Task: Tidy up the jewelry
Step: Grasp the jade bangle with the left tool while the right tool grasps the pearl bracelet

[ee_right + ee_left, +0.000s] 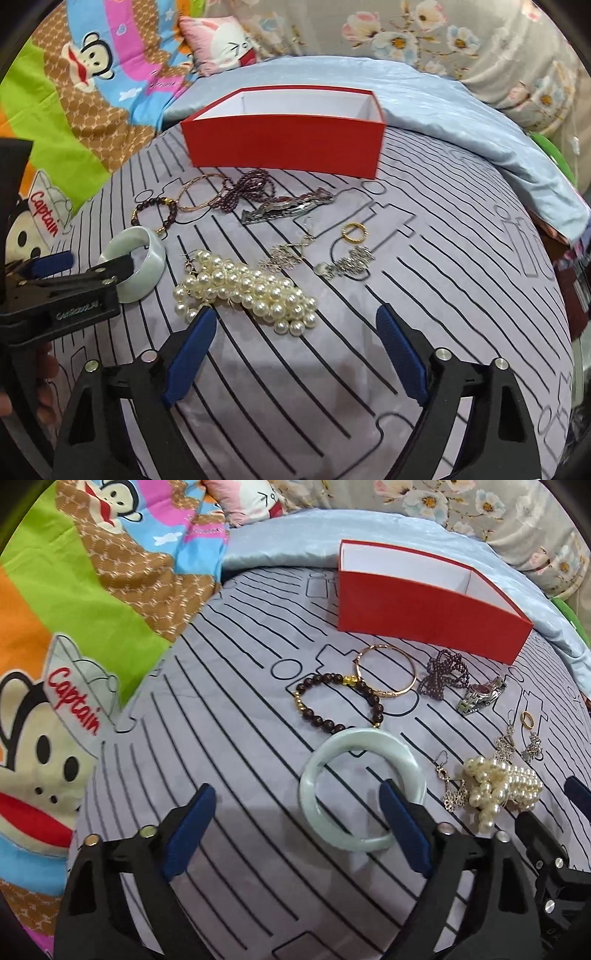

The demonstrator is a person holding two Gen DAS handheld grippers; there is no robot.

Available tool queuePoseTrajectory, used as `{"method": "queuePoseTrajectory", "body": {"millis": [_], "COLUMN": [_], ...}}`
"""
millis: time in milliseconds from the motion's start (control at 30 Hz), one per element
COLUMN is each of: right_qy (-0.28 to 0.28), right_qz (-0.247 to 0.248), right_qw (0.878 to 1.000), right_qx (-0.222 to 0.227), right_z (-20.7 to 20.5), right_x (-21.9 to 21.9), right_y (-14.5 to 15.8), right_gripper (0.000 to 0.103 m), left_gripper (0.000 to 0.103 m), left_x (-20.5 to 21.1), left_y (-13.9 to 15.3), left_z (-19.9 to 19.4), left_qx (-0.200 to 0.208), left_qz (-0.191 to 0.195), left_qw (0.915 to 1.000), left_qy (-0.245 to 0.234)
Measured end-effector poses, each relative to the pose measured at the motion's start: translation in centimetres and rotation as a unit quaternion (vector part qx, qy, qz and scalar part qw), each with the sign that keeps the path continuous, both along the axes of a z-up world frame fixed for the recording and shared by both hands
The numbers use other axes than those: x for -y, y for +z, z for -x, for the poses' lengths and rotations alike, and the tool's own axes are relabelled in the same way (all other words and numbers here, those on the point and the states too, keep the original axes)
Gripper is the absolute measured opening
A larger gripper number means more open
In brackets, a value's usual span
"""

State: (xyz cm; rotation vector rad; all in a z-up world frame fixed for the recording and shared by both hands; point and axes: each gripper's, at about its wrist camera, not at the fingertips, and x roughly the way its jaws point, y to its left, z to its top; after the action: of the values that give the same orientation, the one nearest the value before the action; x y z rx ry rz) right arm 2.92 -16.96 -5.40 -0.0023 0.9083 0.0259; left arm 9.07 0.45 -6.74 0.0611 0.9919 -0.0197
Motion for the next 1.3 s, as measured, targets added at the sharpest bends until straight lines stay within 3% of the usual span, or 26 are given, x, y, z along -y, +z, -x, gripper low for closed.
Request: {"method": "queuePoseTrajectory", "body": {"millis": [133,333,400,533,600,667,733,833,967,1300], "right_qy": [0.04,0.091,0.105,0.117,0.118,0.117,0.114,0.107,0.095,0.055], "right_qz": [0.015,0.037,0.034,0.022,0.009,0.003,-0.01,-0.021,-0.041,-0.062], "right_qw": [0.999,0.995,0.994,0.992,0.992,0.992,0.992,0.993,0.994,0.996], "right_qx": [0.008,0.0,-0.01,-0.034,-0.036,-0.039,-0.043,-0.044,-0.046,-0.036], "right_z": [-0.9,-2.3,-2.6,-2.8,-2.5,-2.2,-2.1,-1.7,-1.0,0.7], "right_x": [-0.4,-1.2,-1.4,-1.4,-1.5,-1.5,-1.5,-1.5,-1.3,-0.5], "right_y": [0.2,-0.4,-0.8,-1.6,-1.5,-1.4,-1.4,-1.3,-1.1,0.0], "right_gripper": [0.085,0.084,0.079,0.057,0.052,0.038,0.032,0.029,0.029,0.028], "left_gripper": [0.071,0.07,0.068,0.06,0.054,0.047,0.04,0.034,0.014,0.011], "left_x": [0.1,0.2,0.3,0.5,0.6,0.8,1.0,1.0,0.5,0.7], "left_y": [-0.5,-0.7,-0.6,-0.5,-0.4,-0.4,-0.3,-0.2,-0.1,0.7], "left_z": [-0.6,-0.9,-1.0,-1.1,-1.1,-1.1,-1.0,-0.8,-0.6,0.5], "left_qx": [-0.007,-0.008,-0.007,-0.007,-0.007,-0.007,-0.007,-0.007,-0.008,-0.004], "left_qz": [0.005,0.008,0.008,0.015,0.019,0.023,0.029,0.034,0.046,0.06], "left_qw": [1.0,0.9999,0.9999,0.9997,0.9994,0.9992,0.9987,0.9985,0.998,0.9965], "left_qy": [-0.005,-0.009,-0.01,-0.019,-0.026,-0.033,-0.041,-0.044,-0.042,-0.059]}}
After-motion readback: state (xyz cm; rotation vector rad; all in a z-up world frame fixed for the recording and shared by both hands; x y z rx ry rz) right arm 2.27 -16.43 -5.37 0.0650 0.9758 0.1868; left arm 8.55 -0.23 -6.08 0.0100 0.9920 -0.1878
